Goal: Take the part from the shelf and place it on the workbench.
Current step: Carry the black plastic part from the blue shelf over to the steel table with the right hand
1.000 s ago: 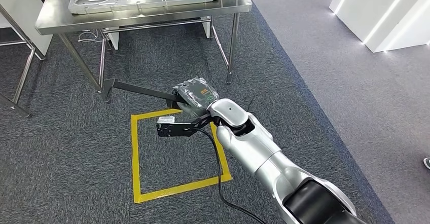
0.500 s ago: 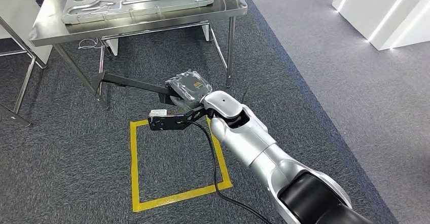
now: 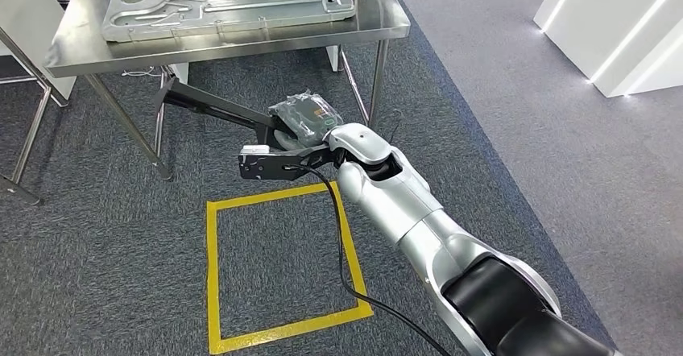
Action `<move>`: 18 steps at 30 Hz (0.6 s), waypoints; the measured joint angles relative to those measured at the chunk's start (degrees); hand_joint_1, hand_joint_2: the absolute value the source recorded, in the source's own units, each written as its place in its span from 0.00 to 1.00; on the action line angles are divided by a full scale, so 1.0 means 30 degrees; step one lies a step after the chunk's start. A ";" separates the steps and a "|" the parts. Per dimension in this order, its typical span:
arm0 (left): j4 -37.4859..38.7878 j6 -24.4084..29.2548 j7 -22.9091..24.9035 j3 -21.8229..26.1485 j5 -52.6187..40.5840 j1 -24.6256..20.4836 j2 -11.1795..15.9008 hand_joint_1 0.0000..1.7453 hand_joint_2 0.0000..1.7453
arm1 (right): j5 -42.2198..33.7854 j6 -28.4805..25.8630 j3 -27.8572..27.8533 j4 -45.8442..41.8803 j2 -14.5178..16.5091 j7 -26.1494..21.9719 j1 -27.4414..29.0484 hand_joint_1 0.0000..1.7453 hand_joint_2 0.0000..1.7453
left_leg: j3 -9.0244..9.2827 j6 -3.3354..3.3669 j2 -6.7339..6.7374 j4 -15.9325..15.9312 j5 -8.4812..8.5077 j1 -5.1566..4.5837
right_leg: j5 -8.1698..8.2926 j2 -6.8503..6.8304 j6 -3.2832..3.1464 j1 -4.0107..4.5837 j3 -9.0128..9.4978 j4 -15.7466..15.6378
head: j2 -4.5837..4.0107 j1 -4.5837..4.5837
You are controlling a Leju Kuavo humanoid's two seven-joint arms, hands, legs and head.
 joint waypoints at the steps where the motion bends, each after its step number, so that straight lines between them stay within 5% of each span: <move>1: 0.0000 0.0004 0.0005 0.0000 0.0011 0.0006 0.0000 0.00 1.00 | -0.0157 0.0146 -0.0044 0.0095 0.0020 -0.0078 0.0006 1.00 1.00 | 0.0329 -0.0051 -0.0026 -0.0006 -0.0235 -0.0002 | 0.0880 0.0000 -0.0081 0.0010 0.0119 -0.1104 | 0.0000 0.0002; 3: 0.0009 0.0047 0.0049 0.0004 0.0089 0.0011 -0.0009 0.00 1.00 | -0.0301 0.0328 -0.0115 0.0312 0.0080 -0.0166 -0.0031 1.00 1.00 | 0.0855 -0.0217 -0.0147 -0.0028 -0.0678 -0.0022 | 0.3012 0.0184 -0.0266 0.0085 0.0531 -0.3518 | 0.0000 0.0002; 5: 0.0016 0.0137 0.0138 0.0005 0.0202 -0.0088 -0.0020 0.00 1.00 | -0.0115 0.0352 -0.0115 0.0536 0.0242 -0.0128 -0.0078 1.00 1.00 | 0.1178 -0.0450 -0.0256 -0.0051 -0.1011 -0.0041 | 0.3837 0.0379 -0.0470 0.0178 0.0803 -0.4580 | 0.0002 0.0012; 9: 0.0015 0.0352 0.0271 0.0024 0.0455 -0.0204 -0.0018 0.00 1.00 | 0.0340 0.0292 0.0001 0.0754 0.0986 0.0031 -0.0307 1.00 1.00 | 0.1348 -0.0830 -0.0160 0.0906 -0.1220 -0.0003 | 0.3248 0.0227 -0.1023 0.0129 0.1736 -0.4811 | 0.0000 0.0020; 12: 0.0015 0.0528 0.0333 0.0075 0.0651 -0.0246 -0.0024 0.00 1.00 | 0.0537 0.0133 0.0210 0.0926 0.1430 0.0096 -0.0503 1.00 1.00 | -0.0762 -0.1013 -0.0039 0.4341 -0.2357 0.0031 | 0.2708 0.0006 -0.1178 0.0157 0.2409 -0.4843 | 0.0000 0.0009; 14: 0.0016 0.0630 0.0350 0.0122 0.0774 -0.0201 -0.0027 0.00 1.00 | 0.0602 -0.0058 0.0326 0.1079 0.1667 0.0124 -0.0485 1.00 1.00 | -0.2068 -0.1096 0.0020 0.5410 -0.2996 0.0036 | 0.2272 -0.0110 -0.1203 0.0211 0.2899 -0.4841 | 0.0000 0.0009; 16: 0.0018 0.0738 0.0350 0.0212 0.0860 -0.0068 -0.0029 0.00 1.00 | 0.0584 -0.0284 0.0428 0.1173 0.1876 0.0125 -0.0480 1.00 1.00 | -0.2244 -0.1061 0.0090 0.3987 -0.1968 0.0033 | 0.1803 -0.0154 -0.1167 0.0239 0.3521 -0.4839 | 0.0000 0.0009; 18: 0.0033 0.0805 0.0355 0.0339 0.0920 0.0087 -0.0029 0.00 1.00 | 0.0385 -0.0348 0.0543 0.1213 0.2035 0.0120 -0.0510 1.00 1.00 | -0.1970 -0.0881 0.0255 0.1561 0.0208 -0.0029 | 0.1351 -0.0188 -0.1069 0.0275 0.4025 -0.4850 | 0.0000 0.0011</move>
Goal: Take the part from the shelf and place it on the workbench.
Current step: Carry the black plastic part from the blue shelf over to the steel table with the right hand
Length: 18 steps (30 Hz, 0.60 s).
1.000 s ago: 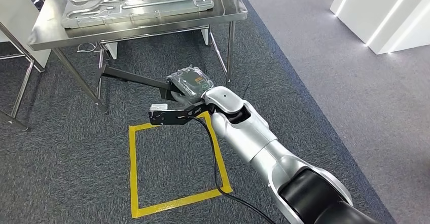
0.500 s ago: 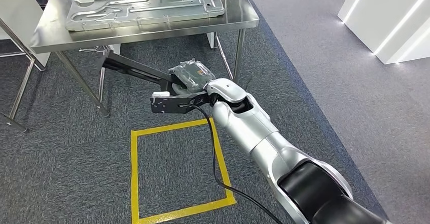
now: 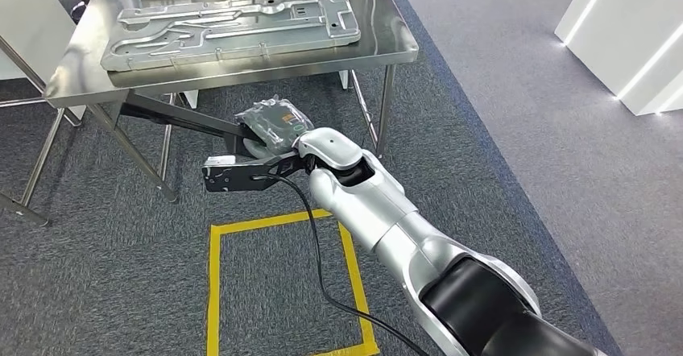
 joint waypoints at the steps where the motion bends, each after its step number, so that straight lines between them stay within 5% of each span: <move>1: 0.0011 0.0020 0.0009 0.0049 0.0033 0.0024 -0.0002 0.00 1.00 | -0.0182 0.0046 0.0067 0.0005 0.0056 0.0026 -0.0027 1.00 1.00 | 0.0106 0.0138 0.0067 -0.0772 0.0693 -0.0063 | -0.0174 -0.0017 0.0089 0.0024 0.0137 -0.0021 | 0.0000 0.0002; 2: 0.0020 0.0033 0.0013 0.0085 0.0058 0.0020 -0.0009 0.00 1.00 | -0.0388 0.0119 0.0131 0.0000 0.0105 0.0104 -0.0040 1.00 1.00 | 0.0140 0.0288 0.0108 -0.1172 0.1040 -0.0120 | -0.0265 -0.0024 0.0198 0.0044 0.0225 -0.0016 | 0.0000 0.0002; 6: 0.0025 0.0076 -0.0033 0.0164 0.0086 -0.0023 -0.0110 0.00 1.00 | -0.1250 0.0383 0.0321 -0.0301 0.0330 0.0525 -0.0144 1.00 1.00 | 0.0739 0.0812 -0.0030 -0.1482 0.0817 -0.0049 | -0.0490 0.0028 0.0718 0.0023 0.0181 0.0770 | 0.0000 0.0000; 11: 0.0024 0.0086 -0.0142 0.0209 0.0082 -0.0080 -0.0157 0.00 1.00 | -0.0960 0.0357 0.0619 -0.0537 0.0361 0.1338 -0.0306 1.00 1.00 | 0.1617 0.0970 -0.0243 -0.1582 0.0173 -0.0001 | -0.2020 0.0109 0.0977 -0.0203 -0.3376 0.5367 | 0.0000 0.0000; 13: 0.0025 0.0087 -0.0155 0.0213 0.0064 -0.0044 -0.0177 0.00 1.00 | -0.0087 0.0348 0.0860 -0.0556 0.0355 0.1811 -0.0329 1.00 1.00 | 0.2153 0.0908 -0.0336 -0.1583 -0.0230 0.0004 | -0.1238 0.0109 0.0890 -0.0227 -0.3702 0.4388 | 0.0000 0.0002; 16: 0.0024 0.0089 -0.0157 0.0213 -0.0029 -0.0057 -0.0241 0.00 1.00 | 0.1338 0.0339 0.1244 -0.0566 0.0302 0.2457 -0.0511 1.00 1.00 | 0.2777 0.0695 -0.0444 -0.1614 -0.0834 -0.0022 | 0.1563 0.0169 0.0600 -0.0083 -0.3088 0.1022 | 0.0000 0.0000; 18: 0.0020 0.0085 -0.0153 0.0213 -0.0095 -0.0095 -0.0293 0.00 1.00 | 0.2126 0.0365 0.1477 -0.0610 0.0273 0.2759 -0.0636 1.00 1.00 | 0.3069 0.0450 -0.0494 -0.1651 -0.1014 -0.0035 | 0.2081 0.0235 0.0385 0.0037 -0.2851 0.0207 | 0.0000 -0.0004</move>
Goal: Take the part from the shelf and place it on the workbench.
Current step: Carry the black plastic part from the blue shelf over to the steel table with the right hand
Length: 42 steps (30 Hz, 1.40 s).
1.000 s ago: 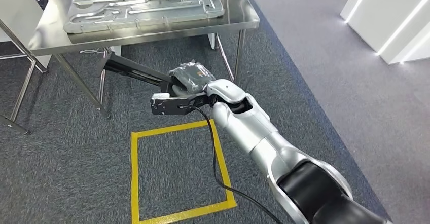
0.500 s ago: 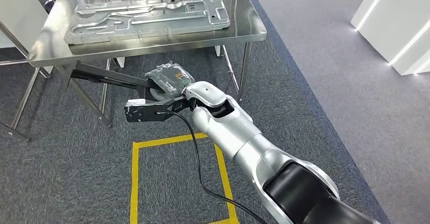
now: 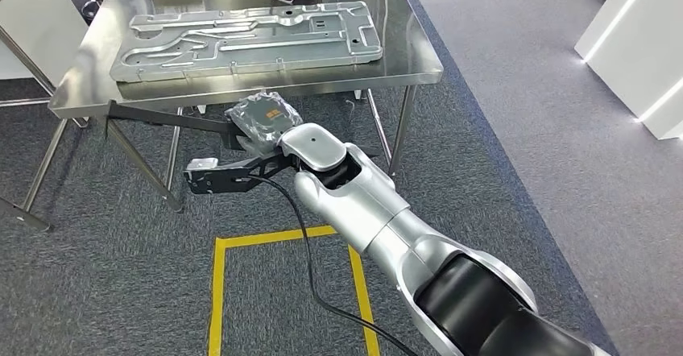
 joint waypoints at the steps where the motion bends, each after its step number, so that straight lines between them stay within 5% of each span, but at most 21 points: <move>1: -0.0002 -0.0002 0.0004 0.0000 -0.0026 -0.0003 -0.0016 0.00 1.00 | 0.0369 0.0018 0.0097 -0.0042 0.0016 0.0122 -0.0058 1.00 1.00 | 0.0150 -0.0130 -0.0004 -0.0019 -0.0009 0.0008 | -0.0111 0.0008 -0.0145 0.0006 0.0185 -0.0095 | 0.0000 0.0000; 4: -0.0002 -0.0002 0.0009 -0.0005 -0.0080 -0.0046 -0.0035 0.00 1.00 | 0.1445 0.0124 0.0396 -0.0192 0.0069 0.0392 -0.0344 1.00 1.00 | -0.0122 -0.0385 0.0135 0.1161 -0.0216 0.0077 | -0.0241 0.0006 -0.0455 -0.0080 0.0920 -0.0389 | 0.0000 -0.0002; 7: -0.0002 -0.0002 0.0011 -0.0007 -0.0097 -0.0080 -0.0035 0.00 1.00 | 0.2431 0.0348 0.0700 -0.0219 0.0067 0.0531 -0.0578 1.00 1.00 | -0.2381 -0.0558 0.0240 0.4319 -0.1414 0.0125 | -0.0681 0.0006 -0.0543 -0.0095 0.1451 -0.0414 | 0.0000 -0.0002; 9: -0.0002 -0.0007 0.0016 -0.0007 -0.0111 -0.0032 -0.0035 0.00 1.00 | 0.2923 0.0468 0.0814 -0.0217 0.0064 0.0581 -0.0559 1.00 1.00 | -0.3521 -0.0635 0.0288 0.4932 -0.2087 0.0128 | -0.1118 0.0045 -0.0525 -0.0083 0.1953 -0.0413 | 0.0000 -0.0004; 10: -0.0002 -0.0011 0.0020 -0.0007 -0.0115 0.0012 -0.0035 0.00 1.00 | 0.3113 0.0531 0.0852 -0.0217 0.0064 0.0608 -0.0558 1.00 1.00 | -0.3727 -0.0638 0.0309 0.4386 -0.1834 0.0127 | -0.1365 0.0064 -0.0499 -0.0082 0.2268 -0.0413 | 0.0000 -0.0004; 11: -0.0002 -0.0016 0.0024 -0.0007 -0.0119 0.0056 -0.0035 0.00 1.00 | 0.3294 0.0597 0.0887 -0.0219 0.0064 0.0638 -0.0572 1.00 1.00 | -0.3755 -0.0601 0.0333 0.3391 -0.0993 0.0125 | -0.1625 0.0075 -0.0458 -0.0081 0.2596 -0.0414 | 0.0000 -0.0004; 14: 0.0020 -0.0035 0.0040 -0.0009 -0.0153 0.0175 -0.0035 0.00 1.00 | 0.3784 0.0772 0.1017 -0.0199 -0.0040 0.0718 -0.0648 1.00 1.00 | -0.3679 -0.0222 0.0444 0.0648 0.2460 0.0011 | -0.2312 0.0088 -0.0197 0.0001 0.3212 -0.0412 | 0.0000 -0.0004; 16: 0.0027 -0.0058 0.0066 -0.0011 -0.0180 0.0143 -0.0042 0.00 1.00 | 0.4050 0.0876 0.1101 -0.0233 -0.0087 0.0749 -0.0720 1.00 1.00 | -0.3559 0.0092 0.0427 0.0363 0.2790 -0.0044 | -0.2449 0.0098 0.0058 0.0038 0.3326 -0.0301 | 0.0002 -0.0004; 18: 0.0024 -0.0073 0.0080 -0.0009 -0.0197 0.0113 -0.0069 0.00 1.00 | 0.4331 0.0945 0.1152 -0.0323 -0.0086 0.0756 -0.0832 1.00 1.00 | -0.3253 0.0320 0.0396 0.0195 0.2700 0.0018 | -0.2260 0.0076 0.0277 0.0012 0.3020 0.0521 | 0.0002 0.0002; 20: 0.0020 -0.0075 0.0075 -0.0007 -0.0199 0.0063 -0.0087 0.00 1.00 | 0.4708 0.1000 0.1224 -0.0376 -0.0078 0.0736 -0.0996 1.00 1.00 | -0.2886 0.0489 0.0380 0.0091 0.2476 0.0052 | -0.2358 0.0061 0.0479 -0.0062 0.1792 0.2470 | 0.0000 0.0002; 22: 0.0020 -0.0069 0.0071 -0.0007 -0.0193 0.0027 -0.0087 0.00 1.00 | 0.5129 0.1047 0.1326 -0.0345 -0.0102 0.0714 -0.1083 1.00 1.00 | -0.2537 0.0573 0.0326 0.0079 0.2127 0.0044 | -0.3312 0.0054 0.0632 -0.0130 0.0176 0.4513 | 0.0000 0.0002; 24: 0.0022 -0.0044 0.0067 -0.0007 -0.0177 0.0040 -0.0091 0.00 1.00 | 0.5575 0.1089 0.1492 -0.0288 -0.0128 0.0669 -0.1086 1.00 1.00 | -0.2073 0.0568 0.0251 0.0081 0.1723 0.0034 | -0.4120 0.0051 0.0666 -0.0175 -0.0813 0.4994 | 0.0000 0.0004; 25: 0.0022 -0.0027 0.0065 -0.0007 -0.0166 0.0052 -0.0093 0.00 1.00 | 0.5793 0.1109 0.1596 -0.0268 -0.0131 0.0641 -0.1094 1.00 1.00 | -0.1789 0.0558 0.0220 0.0081 0.1508 0.0019 | -0.3960 0.0052 0.0618 -0.0176 -0.0925 0.4458 | 0.0000 0.0004; 26: 0.0022 -0.0013 0.0064 -0.0007 -0.0157 0.0059 -0.0095 0.00 1.00 | 0.6014 0.1125 0.1692 -0.0254 -0.0133 0.0618 -0.1117 1.00 1.00 | -0.1481 0.0546 0.0197 0.0078 0.1278 -0.0009 | -0.3226 0.0053 0.0499 -0.0147 -0.0802 0.3417 | 0.0000 0.0004; 28: 0.0024 0.0000 0.0060 -0.0007 -0.0151 0.0074 -0.0140 0.00 1.00 | 0.6450 0.1160 0.1890 -0.0183 -0.0140 0.0567 -0.1221 1.00 1.00 | -0.0999 0.0479 0.0141 0.0055 0.0841 -0.0057 | -0.0865 0.0081 0.0135 -0.0003 -0.0379 0.0993 | 0.0000 0.0005; 30: 0.0027 0.0004 0.0058 -0.0007 -0.0153 0.0014 -0.0204 0.00 1.00 | 0.6835 0.1226 0.2114 -0.0085 -0.0144 0.0505 -0.1366 1.00 1.00 | -0.0711 0.0282 0.0078 0.0009 0.0557 -0.0072 | 0.0445 0.0116 -0.0151 0.0144 -0.0132 -0.0247 | 0.0000 0.0013; 34: 0.0027 0.0006 0.0062 -0.0007 -0.0204 -0.0033 -0.0230 0.00 1.00 | 0.7101 0.1328 0.2600 0.0012 -0.0073 0.0505 -0.1602 1.00 1.00 | -0.0963 -0.0179 0.0145 0.1238 0.0631 -0.0058 | 0.0157 0.0085 -0.0521 0.0022 0.0791 -0.0804 | 0.0000 0.0022; 36: 0.0027 0.0006 0.0071 -0.0007 -0.0250 -0.0056 -0.0224 0.00 1.00 | 0.7121 0.1340 0.2900 0.0144 -0.0051 0.0561 -0.1793 1.00 1.00 | -0.2252 -0.0344 0.0213 0.3352 0.0198 0.0024 | -0.0144 0.0073 -0.0605 -0.0039 0.1272 -0.0912 | 0.0000 0.0022; 38: 0.0027 0.0007 0.0082 -0.0009 -0.0277 -0.0058 -0.0224 0.00 1.00 | 0.7130 0.1337 0.3229 0.0360 -0.0046 0.0607 -0.1893 1.00 1.00 | -0.3692 -0.0527 0.0263 0.5049 -0.0863 0.0132 | -0.0555 0.0077 -0.0596 -0.0062 0.1709 -0.0906 | 0.0000 0.0020; 40: 0.0027 0.0018 0.0091 -0.0009 -0.0277 -0.0045 -0.0222 0.00 1.00 | 0.7132 0.1333 0.3426 0.0606 -0.0046 0.0625 -0.1904 1.00 1.00 | -0.4287 -0.0656 0.0328 0.4812 -0.1228 0.0226 | -0.1036 0.0100 -0.0514 -0.0104 0.2264 -0.0878 | 0.0000 0.0022; 42: 0.0029 0.0031 0.0127 -0.0007 -0.0277 -0.0007 -0.0220 0.00 1.00 | 0.7132 0.1333 0.3477 0.0817 -0.0048 0.0652 -0.1923 1.00 1.00 | -0.3998 -0.0715 0.0390 0.2636 0.0353 0.0307 | -0.1571 0.0108 -0.0360 -0.0161 0.2816 -0.0807 | 0.0000 0.0024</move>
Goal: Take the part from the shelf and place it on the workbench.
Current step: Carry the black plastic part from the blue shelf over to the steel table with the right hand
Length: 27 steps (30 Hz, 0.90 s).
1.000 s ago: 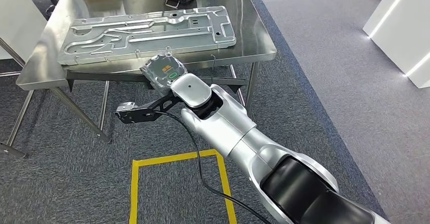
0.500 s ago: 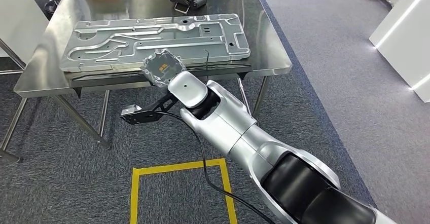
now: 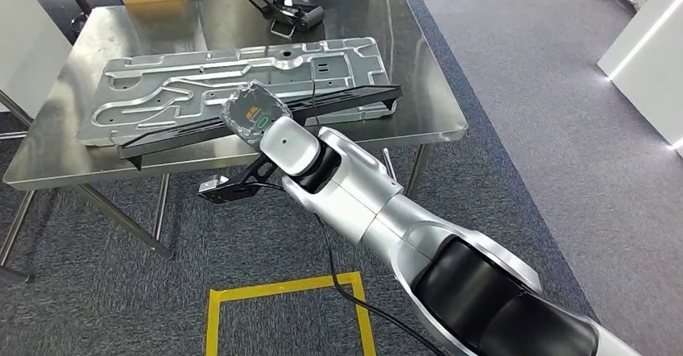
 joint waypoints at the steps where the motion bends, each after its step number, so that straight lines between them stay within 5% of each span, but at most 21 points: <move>1: 0.0005 0.0002 0.0031 0.0000 -0.0005 0.0038 0.0000 0.00 1.00 | 0.0002 -0.0009 0.0029 0.0124 -0.0002 0.0026 -0.0018 1.00 1.00 | 0.0165 0.0024 0.0058 -0.1152 0.1144 0.0000 | -0.0265 0.0005 0.0101 0.0000 0.0215 0.0096 | 0.0000 -0.0004; 3: 0.0015 0.0013 0.0088 0.0000 -0.0005 0.0071 -0.0006 0.00 1.00 | 0.0009 -0.0020 0.0107 0.0362 -0.0026 0.0093 -0.0075 1.00 1.00 | 0.0347 0.0241 0.0133 -0.2424 0.2673 -0.0055 | -0.0644 0.0021 0.0342 0.0043 0.0398 0.0152 | 0.0000 0.0002; 7: 0.0013 0.0058 0.0115 0.0000 0.0000 0.0050 -0.0027 0.00 1.00 | 0.0015 -0.0055 0.0217 0.0546 -0.0025 0.0166 -0.0164 1.00 1.00 | 0.0679 0.0780 0.0102 -0.2615 0.2543 -0.0058 | -0.0680 -0.0003 0.0733 0.0014 0.0013 0.1122 | 0.0000 0.0002; 9: 0.0013 0.0062 0.0113 0.0000 0.0002 0.0045 -0.0031 0.00 1.00 | 0.0015 -0.0089 0.0235 0.0636 -0.0045 0.0210 -0.0161 1.00 1.00 | 0.1000 0.0949 0.0074 -0.2673 0.2272 -0.0036 | -0.1072 -0.0032 0.0906 -0.0061 -0.1425 0.3404 | 0.0000 0.0002; 12: 0.0013 0.0060 0.0113 0.0000 0.0011 0.0066 -0.0033 0.00 1.00 | 0.0015 -0.0138 0.0242 0.0871 -0.0164 0.0284 0.0117 1.00 1.00 | 0.1619 0.0998 -0.0020 -0.2676 0.1707 -0.0051 | -0.2577 -0.0043 0.1029 -0.0088 -0.3608 0.5989 | 0.0000 0.0004; 14: 0.0013 0.0055 0.0113 0.0000 0.0018 0.0101 -0.0033 0.00 1.00 | 0.0015 -0.0240 0.0240 0.1033 -0.0231 0.0397 0.0272 1.00 1.00 | 0.2216 0.0979 -0.0083 -0.2676 0.1263 -0.0096 | -0.2051 -0.0043 0.0889 -0.0058 -0.3827 0.4958 | 0.0000 0.0005; 16: 0.0015 0.0036 0.0115 0.0000 0.0016 0.0129 -0.0064 0.00 1.00 | 0.0015 -0.0401 0.0222 0.1153 -0.0291 0.0534 0.0290 1.00 1.00 | 0.2769 0.0933 -0.0103 -0.2674 0.0815 -0.0171 | 0.0217 -0.0041 0.0554 0.0061 -0.3409 0.2356 | 0.0000 0.0005; 18: 0.0018 0.0005 0.0119 0.0000 0.0005 0.0089 -0.0111 0.00 1.00 | 0.0015 -0.0550 0.0195 0.1233 -0.0355 0.0640 0.0277 1.00 1.00 | 0.3100 0.0761 -0.0163 -0.2745 0.0456 -0.0220 | 0.1839 -0.0025 0.0297 0.0221 -0.3083 0.0713 | 0.0000 0.0005; 22: 0.0013 -0.0069 0.0140 0.0000 -0.0035 -0.0001 -0.0129 0.00 1.00 | -0.0058 -0.0751 -0.0173 0.1211 -0.0311 0.0962 0.0293 1.00 1.00 | 0.3213 0.0302 -0.0167 -0.1975 0.0397 -0.0229 | 0.1847 0.0014 -0.0093 0.0184 -0.2347 0.0156 | 0.0000 -0.0004; 24: 0.0013 -0.0088 0.0169 0.0000 -0.0058 -0.0021 -0.0127 0.00 1.00 | -0.0078 -0.0880 -0.0539 0.1137 -0.0277 0.1097 0.0331 1.00 1.00 | 0.2181 0.0131 -0.0093 -0.0071 0.0050 -0.0190 | 0.1580 0.0032 -0.0237 0.0102 -0.1864 0.0038 | 0.0000 0.0000; 27: 0.0013 -0.0106 0.0202 0.0000 -0.0053 -0.0029 -0.0120 0.00 1.00 | -0.0049 -0.0962 -0.0956 0.1062 -0.0280 0.1217 0.0594 1.00 1.00 | 0.0067 -0.0028 -0.0067 0.2773 -0.1344 -0.0168 | 0.1021 0.0057 -0.0294 0.0111 -0.1265 0.0038 | 0.0000 -0.0002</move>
